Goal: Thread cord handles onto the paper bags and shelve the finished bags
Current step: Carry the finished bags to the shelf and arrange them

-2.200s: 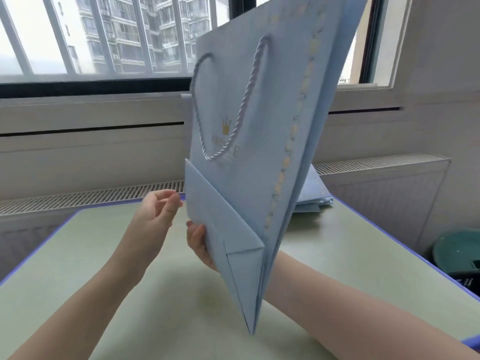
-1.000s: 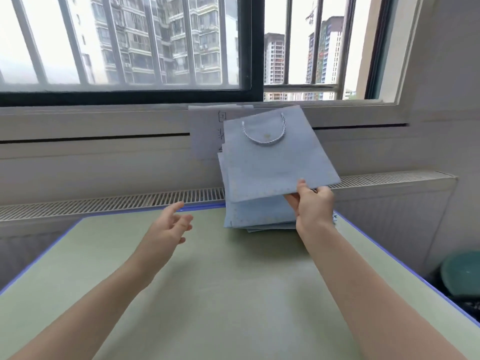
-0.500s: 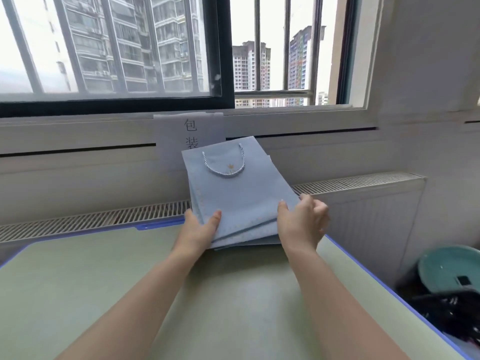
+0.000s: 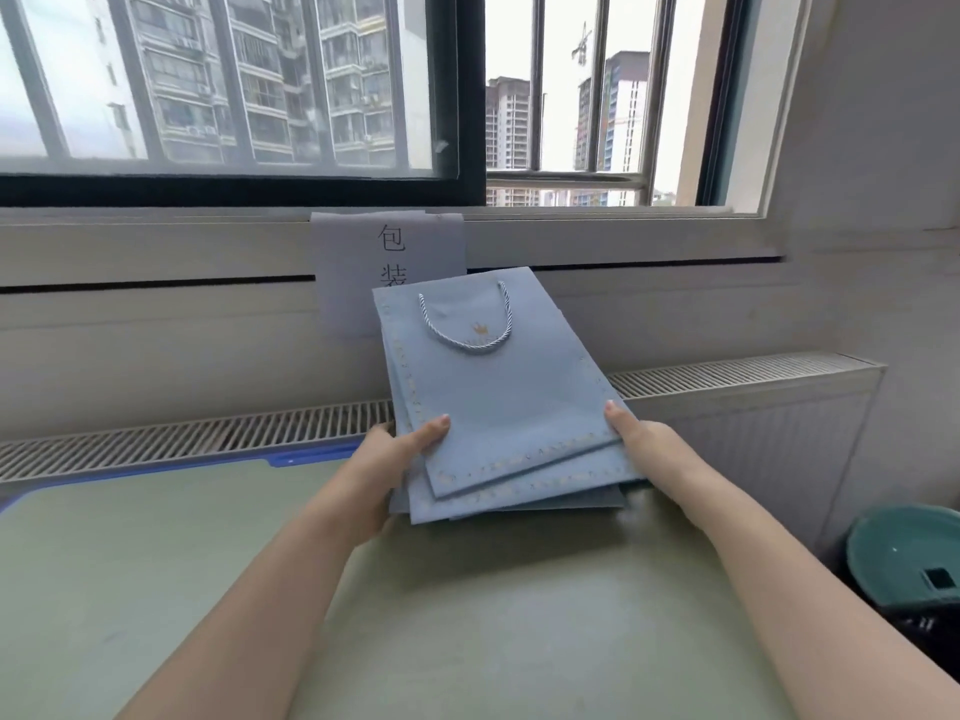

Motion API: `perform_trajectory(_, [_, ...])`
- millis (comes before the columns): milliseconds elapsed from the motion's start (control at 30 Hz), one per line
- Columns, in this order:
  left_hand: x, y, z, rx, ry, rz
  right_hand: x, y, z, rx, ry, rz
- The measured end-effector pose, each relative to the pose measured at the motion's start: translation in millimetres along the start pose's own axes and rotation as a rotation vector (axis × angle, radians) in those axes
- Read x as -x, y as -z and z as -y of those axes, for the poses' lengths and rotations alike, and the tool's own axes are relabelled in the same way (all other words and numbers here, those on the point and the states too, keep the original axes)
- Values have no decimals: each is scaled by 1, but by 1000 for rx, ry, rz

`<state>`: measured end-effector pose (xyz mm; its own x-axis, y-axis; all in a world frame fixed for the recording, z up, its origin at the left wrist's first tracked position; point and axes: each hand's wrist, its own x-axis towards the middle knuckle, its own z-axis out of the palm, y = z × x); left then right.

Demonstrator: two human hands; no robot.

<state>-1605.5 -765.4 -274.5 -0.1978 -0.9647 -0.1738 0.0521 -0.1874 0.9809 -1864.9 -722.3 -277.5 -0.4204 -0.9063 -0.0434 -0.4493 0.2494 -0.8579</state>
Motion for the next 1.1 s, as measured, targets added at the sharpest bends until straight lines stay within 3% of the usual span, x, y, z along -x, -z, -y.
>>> perform_trajectory(167, [12, 5, -10, 112, 90, 157, -2, -1, 0, 79, -5, -42])
perform_trajectory(367, [18, 0, -15, 53, 86, 133, -4, 0, 4, 137, -28, -61])
perform_trajectory(567, [19, 17, -21, 56, 141, 141, 5, 15, -1, -166, -162, 127])
perform_trajectory(800, [11, 25, -21, 19, 180, 156, 7, 11, 1, -207, -184, 155])
perform_trajectory(1033, [12, 24, -20, 20, 195, 163, 15, 15, 6, -542, -185, 301])
perform_trajectory(1100, [14, 24, -15, 61, 187, 175, 23, 14, 8, -586, -183, 415])
